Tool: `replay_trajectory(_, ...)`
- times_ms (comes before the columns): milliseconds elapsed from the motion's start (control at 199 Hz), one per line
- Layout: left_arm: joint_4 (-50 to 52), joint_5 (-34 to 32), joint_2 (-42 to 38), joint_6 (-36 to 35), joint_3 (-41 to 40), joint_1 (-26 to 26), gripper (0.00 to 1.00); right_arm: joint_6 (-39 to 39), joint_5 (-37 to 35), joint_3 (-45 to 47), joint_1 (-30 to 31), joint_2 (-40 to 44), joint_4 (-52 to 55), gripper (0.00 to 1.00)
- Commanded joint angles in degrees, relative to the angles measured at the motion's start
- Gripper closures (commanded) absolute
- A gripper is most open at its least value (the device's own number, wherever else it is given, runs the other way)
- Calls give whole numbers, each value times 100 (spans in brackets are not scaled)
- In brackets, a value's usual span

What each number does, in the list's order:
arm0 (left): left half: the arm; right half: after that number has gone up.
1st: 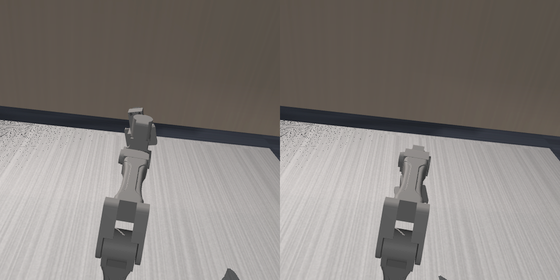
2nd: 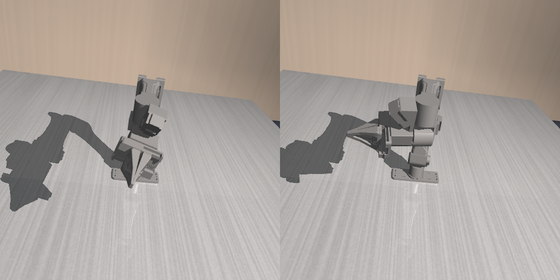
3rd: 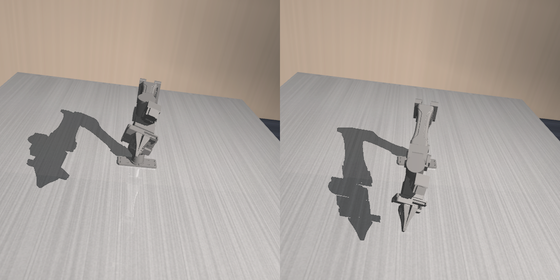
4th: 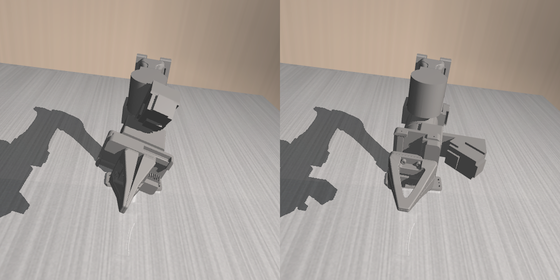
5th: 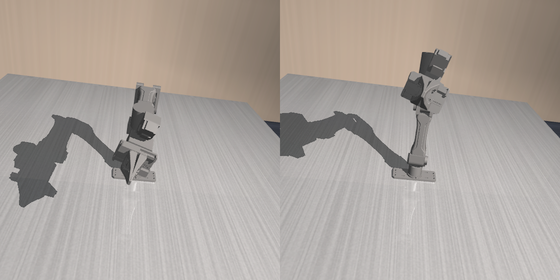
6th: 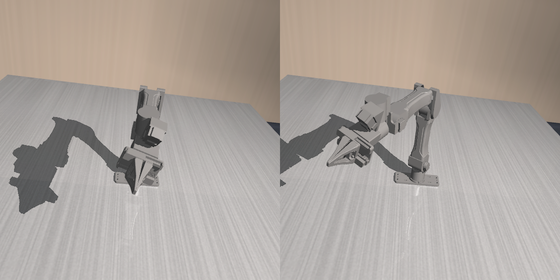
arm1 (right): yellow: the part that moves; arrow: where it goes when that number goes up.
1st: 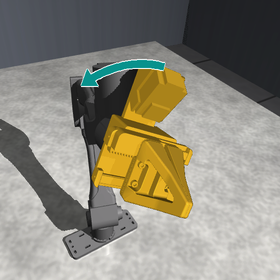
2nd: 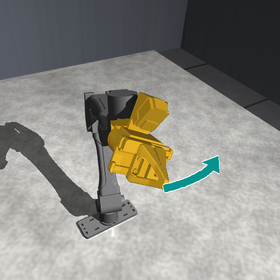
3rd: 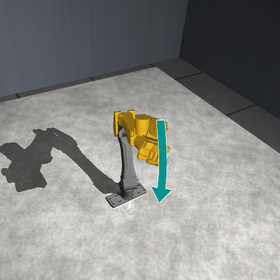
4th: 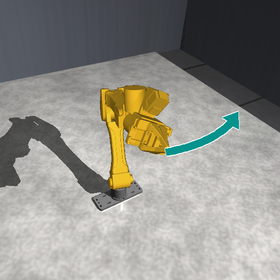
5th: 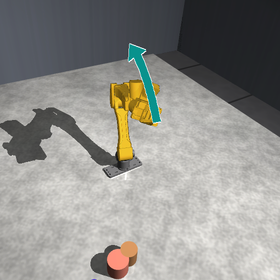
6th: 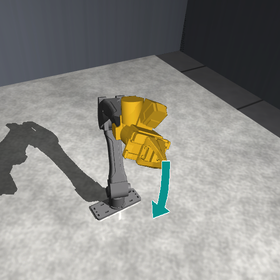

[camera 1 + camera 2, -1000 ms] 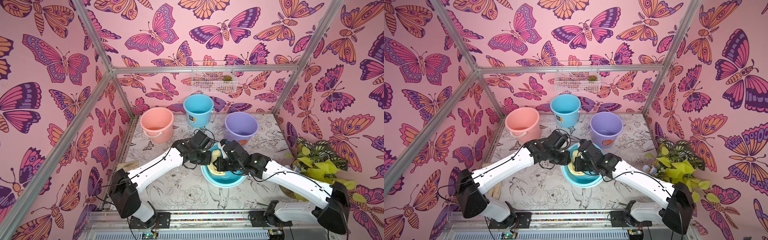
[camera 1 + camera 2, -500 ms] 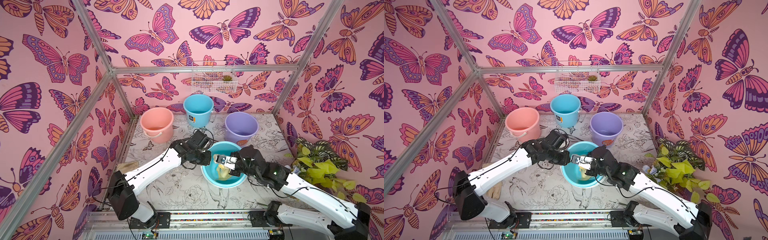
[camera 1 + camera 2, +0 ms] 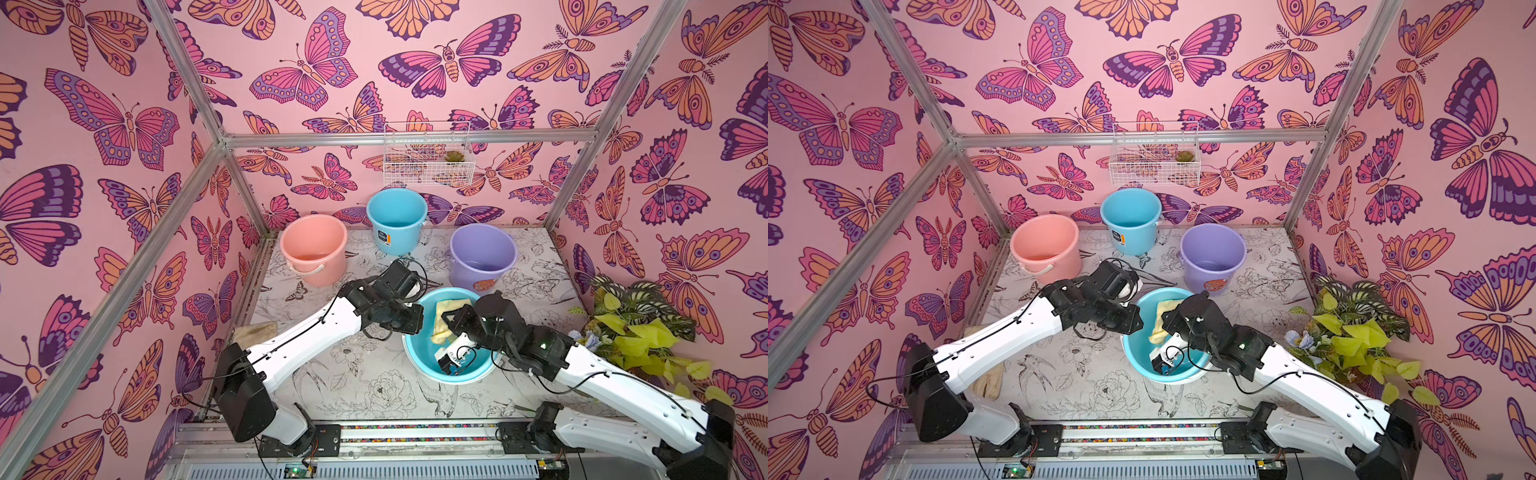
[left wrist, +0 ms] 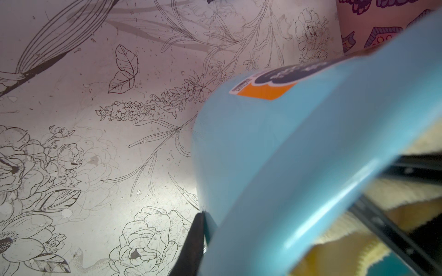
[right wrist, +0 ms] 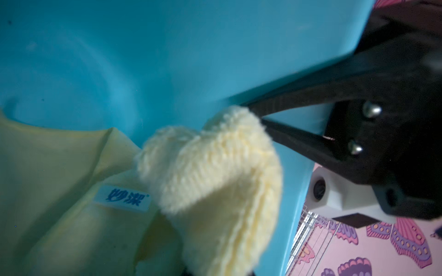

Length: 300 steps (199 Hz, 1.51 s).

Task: Wipe the inside of the bucket with a cloth
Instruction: Wipe the dirt from the inside of the bucket.

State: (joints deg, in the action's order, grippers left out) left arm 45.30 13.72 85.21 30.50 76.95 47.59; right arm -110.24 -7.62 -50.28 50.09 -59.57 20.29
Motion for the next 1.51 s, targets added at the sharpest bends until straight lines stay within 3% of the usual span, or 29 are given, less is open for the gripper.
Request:
replay_trajectory(0, 332, 158, -46, -311, 130, -13, 100, -894, 78, -388, 14, -140, -241, 100)
replay_trajectory(191, 540, 79, -45, -439, 109, -4, 100, -1168, 705, -547, 34, -228, -414, 100)
replay_trajectory(497, 639, 184, 11, -633, 137, 39, 100, -1067, 930, -480, 80, -466, -699, 100)
replay_trajectory(1085, 738, 88, -99, -644, 218, 110, 100, 138, 1298, 398, 85, -1512, -1679, 100)
replay_trajectory(1502, 757, 20, -155, -611, 242, 136, 100, 904, 1513, 432, 12, -2590, -1873, 100)
